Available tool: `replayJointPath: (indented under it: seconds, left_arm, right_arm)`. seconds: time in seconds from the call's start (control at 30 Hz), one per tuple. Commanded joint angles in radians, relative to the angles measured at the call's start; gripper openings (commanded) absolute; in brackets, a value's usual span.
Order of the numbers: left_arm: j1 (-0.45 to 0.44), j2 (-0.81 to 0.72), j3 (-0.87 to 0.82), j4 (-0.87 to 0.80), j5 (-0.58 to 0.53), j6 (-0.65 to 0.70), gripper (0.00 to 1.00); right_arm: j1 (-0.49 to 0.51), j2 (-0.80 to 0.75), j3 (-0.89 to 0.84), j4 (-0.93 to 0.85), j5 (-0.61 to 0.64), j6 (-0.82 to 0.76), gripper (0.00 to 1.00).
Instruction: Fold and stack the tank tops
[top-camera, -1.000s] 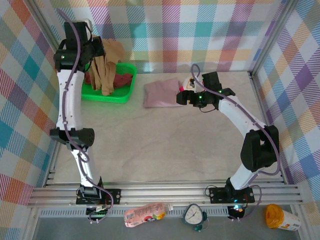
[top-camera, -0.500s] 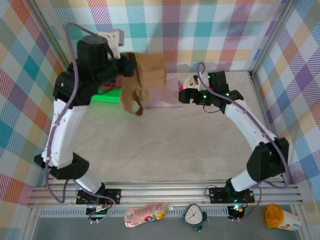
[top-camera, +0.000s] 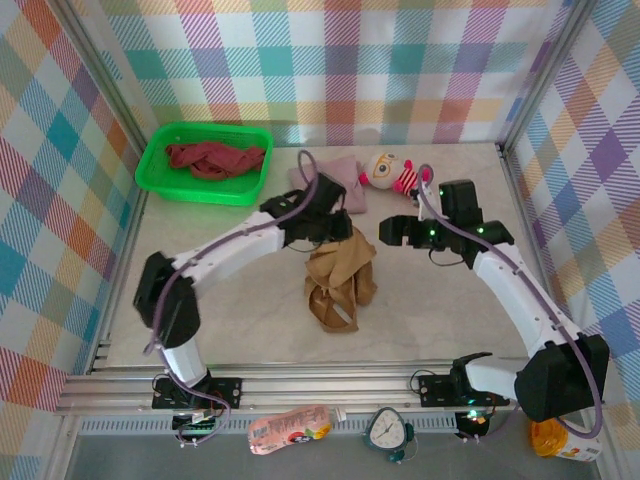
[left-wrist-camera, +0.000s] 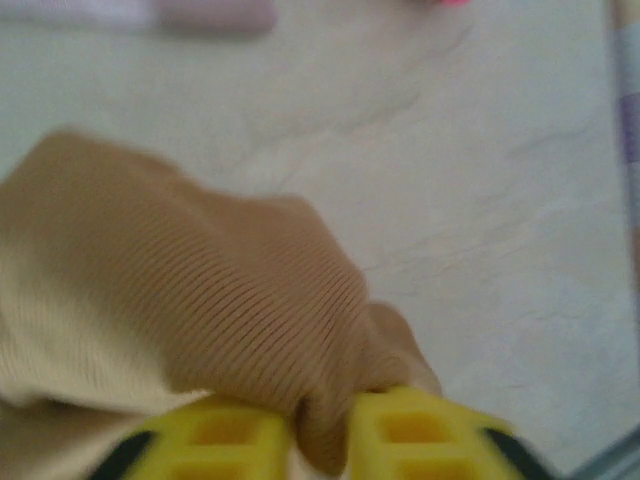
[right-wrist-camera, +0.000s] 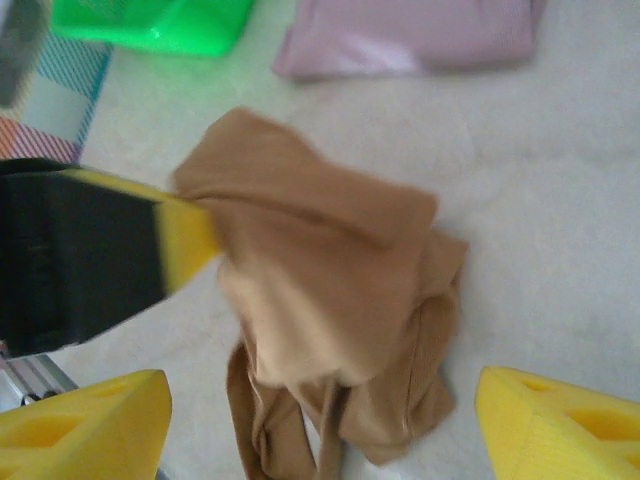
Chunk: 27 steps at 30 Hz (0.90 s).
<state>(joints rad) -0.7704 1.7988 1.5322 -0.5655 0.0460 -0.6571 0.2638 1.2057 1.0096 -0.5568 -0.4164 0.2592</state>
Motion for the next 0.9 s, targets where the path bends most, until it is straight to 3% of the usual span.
replayJointPath:
  seconds: [0.0,0.13,0.3,0.37,0.5,0.6,0.77,0.87]
  left_arm:
    - [0.0,0.088,0.03,0.038,-0.002,0.01,0.43]
    - [0.015,0.151,0.092,-0.067,-0.025,0.049,0.66]
    - [0.036,0.007,0.025,-0.219,-0.065,0.063,0.73]
    - [0.037,-0.067,-0.041,-0.28,-0.085,0.031,0.85]
    - [0.02,-0.257,-0.291,-0.227,-0.033,-0.104,0.84]
    - [-0.041,-0.319,-0.459,-0.139,0.021,-0.204,0.81]
    - [-0.125,-0.288,-0.634,0.127,0.078,-0.297,0.75]
    - [-0.131,-0.207,-0.629,0.158,0.081,-0.283,0.72]
  right_arm:
    - [0.002,-0.006,-0.094,0.032,-0.034,0.057,0.77]
    - [0.028,0.031,-0.192,0.163,-0.048,0.148,0.74]
    - [0.124,0.115,-0.201,0.233,0.016,0.16,0.72]
    - [0.144,0.152,-0.196,0.281,0.029,0.166,0.71]
    - [0.193,0.259,-0.126,0.329,0.045,0.148,0.7]
    - [0.233,0.346,-0.035,0.312,0.067,0.124,0.69]
    - [0.283,0.478,0.044,0.285,0.111,0.107,0.65]
    - [0.305,0.54,0.09,0.217,0.155,0.091,0.63]
